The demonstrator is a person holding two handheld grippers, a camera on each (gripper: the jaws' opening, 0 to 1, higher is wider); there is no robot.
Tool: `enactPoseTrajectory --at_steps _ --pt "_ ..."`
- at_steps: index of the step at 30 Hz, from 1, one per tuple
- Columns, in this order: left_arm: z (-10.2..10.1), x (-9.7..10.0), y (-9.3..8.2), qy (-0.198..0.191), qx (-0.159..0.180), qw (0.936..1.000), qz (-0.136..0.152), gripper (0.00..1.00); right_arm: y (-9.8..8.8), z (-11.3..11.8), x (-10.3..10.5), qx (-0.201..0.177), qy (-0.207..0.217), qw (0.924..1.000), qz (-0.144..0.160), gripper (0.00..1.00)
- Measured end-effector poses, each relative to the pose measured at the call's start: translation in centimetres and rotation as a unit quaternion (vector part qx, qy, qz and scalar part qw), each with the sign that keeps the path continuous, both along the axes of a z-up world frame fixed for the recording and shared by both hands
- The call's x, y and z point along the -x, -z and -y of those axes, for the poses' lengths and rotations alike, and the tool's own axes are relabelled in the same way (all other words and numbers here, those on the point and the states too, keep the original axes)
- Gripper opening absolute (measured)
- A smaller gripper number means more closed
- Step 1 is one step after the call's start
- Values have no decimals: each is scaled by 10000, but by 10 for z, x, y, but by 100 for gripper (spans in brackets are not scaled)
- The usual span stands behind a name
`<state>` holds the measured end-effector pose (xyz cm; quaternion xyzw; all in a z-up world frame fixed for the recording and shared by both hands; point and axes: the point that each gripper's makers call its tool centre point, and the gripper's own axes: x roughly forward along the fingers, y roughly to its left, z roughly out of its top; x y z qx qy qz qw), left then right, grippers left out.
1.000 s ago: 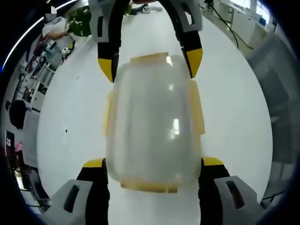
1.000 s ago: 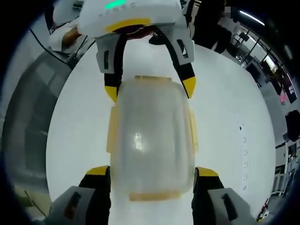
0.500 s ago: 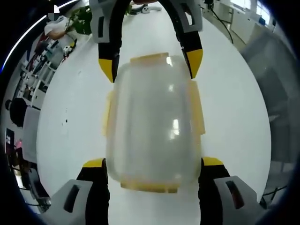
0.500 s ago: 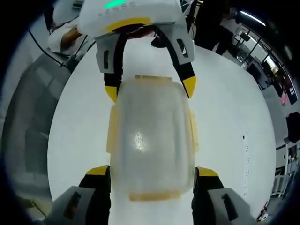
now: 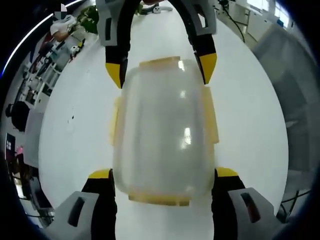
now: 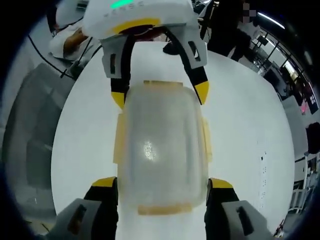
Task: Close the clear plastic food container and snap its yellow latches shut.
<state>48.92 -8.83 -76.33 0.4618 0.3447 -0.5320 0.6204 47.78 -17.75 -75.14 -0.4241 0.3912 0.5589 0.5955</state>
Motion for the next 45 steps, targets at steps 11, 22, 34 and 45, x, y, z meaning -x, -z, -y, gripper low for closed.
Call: enactPoseTrajectory --at_steps 11,22,34,45 --pt "-26 2 0 -80 39 10000 -5 76 1 -26 -1 39 -49 10000 2 71" --pt "-31 -3 0 -104 37 9999 -15 76 1 -30 -6 -3 -59 10000 -6 71" --pt "-29 -19 0 -132 -54 9999 -9 76 1 -28 -22 -62 -83 9999 -6 71" --pt "-27 -30 1 -141 -57 9999 -10 76 2 -27 -34 -9 -112 9999 -11 71"
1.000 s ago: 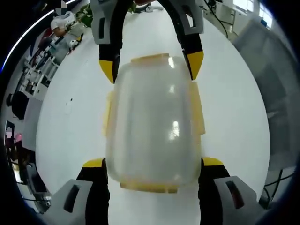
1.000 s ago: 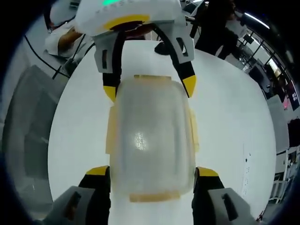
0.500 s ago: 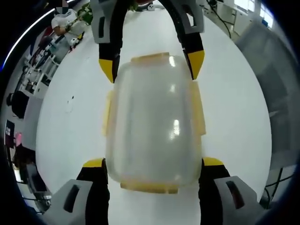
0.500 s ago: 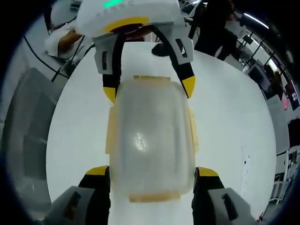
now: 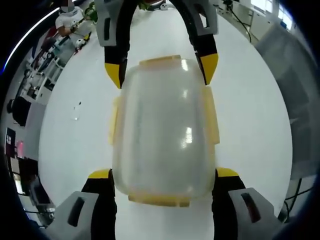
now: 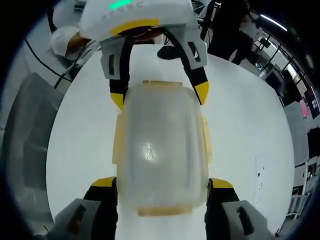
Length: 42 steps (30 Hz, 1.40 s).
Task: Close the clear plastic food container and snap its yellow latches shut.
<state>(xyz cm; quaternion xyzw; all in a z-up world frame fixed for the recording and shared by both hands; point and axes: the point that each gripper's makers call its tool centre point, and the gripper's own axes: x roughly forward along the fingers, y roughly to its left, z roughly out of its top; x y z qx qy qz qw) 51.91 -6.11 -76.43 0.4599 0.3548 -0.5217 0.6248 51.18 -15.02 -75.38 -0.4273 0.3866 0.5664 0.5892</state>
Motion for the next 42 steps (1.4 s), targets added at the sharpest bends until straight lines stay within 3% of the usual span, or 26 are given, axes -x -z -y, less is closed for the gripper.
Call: enactPoseTrajectory --at_steps 13,17,19,31,37,42 --pt "0 -2 0 5 -17 10000 11 77 -1 0 -2 2 76 10000 51 72" --pt "-2 0 -5 79 -37 9999 80 76 -10 -2 -7 -254 326 9990 152 80" --pt "-3 0 -8 79 -11 9999 143 76 -13 1 -6 -236 305 9991 154 79" --pt "-27 2 -23 -604 448 9970 191 75 -22 9 1 -517 716 9957 285 80" --pt "-39 13 -26 -810 606 9948 150 76 -26 16 8 -606 950 9927 421 78" --pt "-42 19 -30 -1083 916 9898 139 77 -32 18 11 -816 1230 9879 478 79"
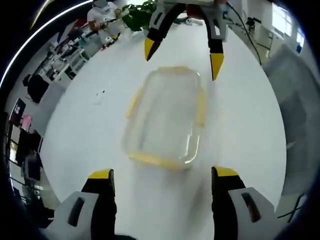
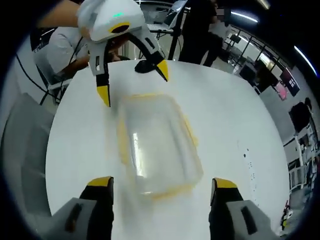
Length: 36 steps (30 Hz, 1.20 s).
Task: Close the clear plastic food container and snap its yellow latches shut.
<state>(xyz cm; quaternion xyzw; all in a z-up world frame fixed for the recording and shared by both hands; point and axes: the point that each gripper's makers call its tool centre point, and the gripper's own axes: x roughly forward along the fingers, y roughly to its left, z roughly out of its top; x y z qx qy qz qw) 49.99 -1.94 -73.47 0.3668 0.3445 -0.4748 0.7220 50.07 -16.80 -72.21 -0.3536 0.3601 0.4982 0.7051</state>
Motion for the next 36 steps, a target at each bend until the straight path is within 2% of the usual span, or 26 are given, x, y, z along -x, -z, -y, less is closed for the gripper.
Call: enactPoseTrajectory --at_steps 2,4,6,11,15,18,26,30,34,36 --pt "-4 2 1 1 -29 10000 38 77 0 0 4 -52 63 10000 -25 79" --pt "-5 5 -1 -179 128 9998 -35 77 1 2 8 -86 135 9999 13 79" --pt "-6 6 -7 -270 276 9993 9 77 1 2 13 -165 219 9996 40 78" --pt "-9 12 -14 -455 392 9981 115 76 3 5 27 -322 423 9986 74 75" --pt "-12 24 -12 -453 368 9982 136 76 3 6 35 -554 674 9961 90 78" --pt "-14 27 -15 -591 531 9965 256 75 3 9 39 -610 798 9948 162 78" --pt "-18 49 -10 -770 713 9941 259 76 0 15 51 -878 1088 9899 226 77" --pt "-23 55 -12 -977 829 9914 269 76 1 17 60 -975 1239 9872 234 76" --pt "-29 60 -16 -1266 1069 9857 315 76 3 19 69 -1113 1396 9838 162 76" --pt "-32 62 -16 -1329 1071 9847 336 75 4 21 73 -1133 1417 9833 168 76"
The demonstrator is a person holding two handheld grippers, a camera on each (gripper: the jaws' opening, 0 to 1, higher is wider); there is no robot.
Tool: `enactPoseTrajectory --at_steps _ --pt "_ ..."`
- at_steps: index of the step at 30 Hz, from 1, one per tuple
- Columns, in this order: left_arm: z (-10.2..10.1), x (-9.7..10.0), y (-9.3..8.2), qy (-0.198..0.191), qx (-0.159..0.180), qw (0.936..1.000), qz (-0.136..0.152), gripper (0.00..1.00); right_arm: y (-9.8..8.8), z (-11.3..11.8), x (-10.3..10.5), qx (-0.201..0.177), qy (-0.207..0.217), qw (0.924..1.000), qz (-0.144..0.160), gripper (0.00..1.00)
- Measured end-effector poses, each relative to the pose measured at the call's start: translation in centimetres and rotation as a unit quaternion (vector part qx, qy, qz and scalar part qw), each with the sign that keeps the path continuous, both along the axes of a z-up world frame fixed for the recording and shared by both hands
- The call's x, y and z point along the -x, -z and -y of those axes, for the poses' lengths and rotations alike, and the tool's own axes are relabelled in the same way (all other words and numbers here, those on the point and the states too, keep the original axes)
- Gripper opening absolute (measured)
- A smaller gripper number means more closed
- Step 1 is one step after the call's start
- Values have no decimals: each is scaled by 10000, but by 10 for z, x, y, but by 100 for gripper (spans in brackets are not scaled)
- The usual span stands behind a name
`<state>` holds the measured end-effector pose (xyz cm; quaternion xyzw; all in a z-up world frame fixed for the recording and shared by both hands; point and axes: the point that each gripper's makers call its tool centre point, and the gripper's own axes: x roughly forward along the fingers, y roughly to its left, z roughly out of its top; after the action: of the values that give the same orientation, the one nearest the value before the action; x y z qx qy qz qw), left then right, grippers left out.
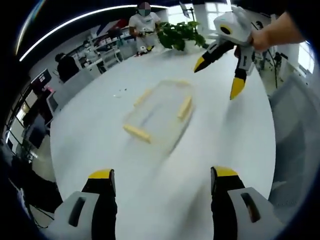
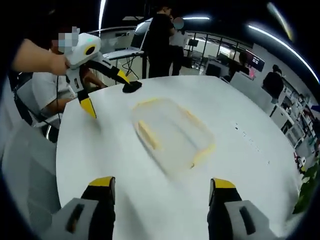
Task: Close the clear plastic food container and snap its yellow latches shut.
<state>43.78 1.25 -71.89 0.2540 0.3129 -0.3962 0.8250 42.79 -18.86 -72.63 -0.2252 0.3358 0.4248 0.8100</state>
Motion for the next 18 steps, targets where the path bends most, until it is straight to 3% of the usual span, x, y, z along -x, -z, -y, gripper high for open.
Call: enactPoseTrajectory --at_steps 5,18 --pt "-5 9 -1 -148 84 9998 34 75 1 3 12 -83 82 9999 8 76" --pt "-3 37 -3 -107 134 9997 146 75 0 11 39 -287 246 9991 176 76"
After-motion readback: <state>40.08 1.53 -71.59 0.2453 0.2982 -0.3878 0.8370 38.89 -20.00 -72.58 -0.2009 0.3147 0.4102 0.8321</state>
